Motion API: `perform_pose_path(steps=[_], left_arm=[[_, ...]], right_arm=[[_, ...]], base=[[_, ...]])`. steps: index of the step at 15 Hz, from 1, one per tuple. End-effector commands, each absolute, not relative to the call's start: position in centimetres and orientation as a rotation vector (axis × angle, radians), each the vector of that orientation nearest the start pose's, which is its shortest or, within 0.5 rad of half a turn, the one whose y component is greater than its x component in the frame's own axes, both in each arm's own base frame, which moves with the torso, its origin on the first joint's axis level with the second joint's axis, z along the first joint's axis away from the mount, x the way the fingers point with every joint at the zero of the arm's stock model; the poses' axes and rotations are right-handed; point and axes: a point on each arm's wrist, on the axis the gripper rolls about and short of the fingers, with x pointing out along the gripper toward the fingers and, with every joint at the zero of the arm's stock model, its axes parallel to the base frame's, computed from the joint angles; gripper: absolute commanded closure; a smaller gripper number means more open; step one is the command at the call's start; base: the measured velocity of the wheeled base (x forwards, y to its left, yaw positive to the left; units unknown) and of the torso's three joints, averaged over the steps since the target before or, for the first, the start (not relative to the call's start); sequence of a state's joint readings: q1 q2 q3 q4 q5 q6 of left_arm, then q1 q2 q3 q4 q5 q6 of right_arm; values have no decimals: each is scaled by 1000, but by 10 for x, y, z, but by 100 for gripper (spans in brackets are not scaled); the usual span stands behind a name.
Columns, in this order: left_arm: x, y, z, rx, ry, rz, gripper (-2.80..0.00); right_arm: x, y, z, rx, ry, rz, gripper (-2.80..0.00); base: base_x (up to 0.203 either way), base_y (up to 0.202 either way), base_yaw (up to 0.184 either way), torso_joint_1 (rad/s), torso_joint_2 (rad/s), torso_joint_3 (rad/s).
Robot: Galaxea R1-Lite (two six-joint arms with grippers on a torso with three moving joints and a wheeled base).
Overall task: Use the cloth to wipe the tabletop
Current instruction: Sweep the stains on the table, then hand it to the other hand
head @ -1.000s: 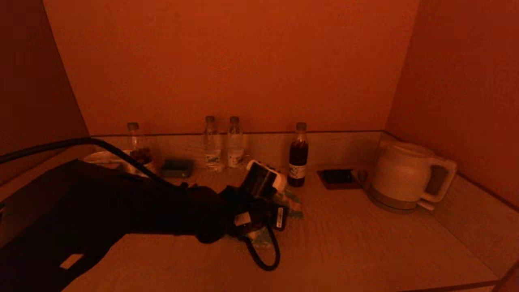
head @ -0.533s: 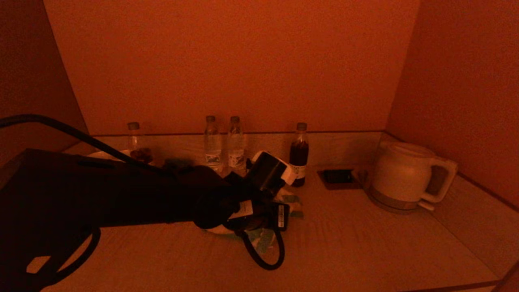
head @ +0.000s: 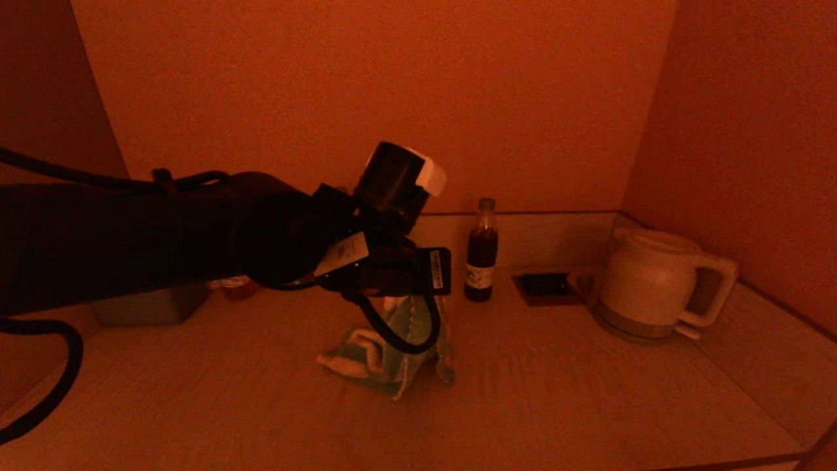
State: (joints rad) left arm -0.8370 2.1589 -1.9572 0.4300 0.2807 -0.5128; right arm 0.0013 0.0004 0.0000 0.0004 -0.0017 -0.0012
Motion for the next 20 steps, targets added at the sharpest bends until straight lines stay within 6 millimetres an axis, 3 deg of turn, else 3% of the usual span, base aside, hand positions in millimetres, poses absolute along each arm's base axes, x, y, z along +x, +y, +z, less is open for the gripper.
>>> perform_pose_path(steps=[1,3,6,8,11,15,17,20], left_arm=[[294,-312,240,-167,639,-379,0],[283,-292,273,-200,586,-389,0],[268,-272,303,-211,532,-407,0],[265,-270,307,-214,525,-412,0],[245,-248,336,-240,486,-442,0],[233,-236,348,-243,476,-465,0],[222,-222,363,-260,445,-499,0],[221,-221,363,-255,444,-514,0]], right_arm=[[-23,0,75,-2,0,0,0],[-23,0,75,-2,0,0,0],[-23,0,75,-2,0,-2,0],[-23,0,75,-2,0,0,0],[-23,0,75,-2,2,-3,0],[-23,0,75,-8,2,-6,0],[-23,0,76,-20,6,-10,0],[-24,0,77,-32,17,0,0]], base=[[0,0,0,0,0,0],[0,0,0,0,0,0],[0,0,0,0,0,0],[0,0,0,0,0,0],[0,0,0,0,0,0],[0,0,0,0,0,0],[0,0,0,0,0,0],[0,0,0,0,0,0]])
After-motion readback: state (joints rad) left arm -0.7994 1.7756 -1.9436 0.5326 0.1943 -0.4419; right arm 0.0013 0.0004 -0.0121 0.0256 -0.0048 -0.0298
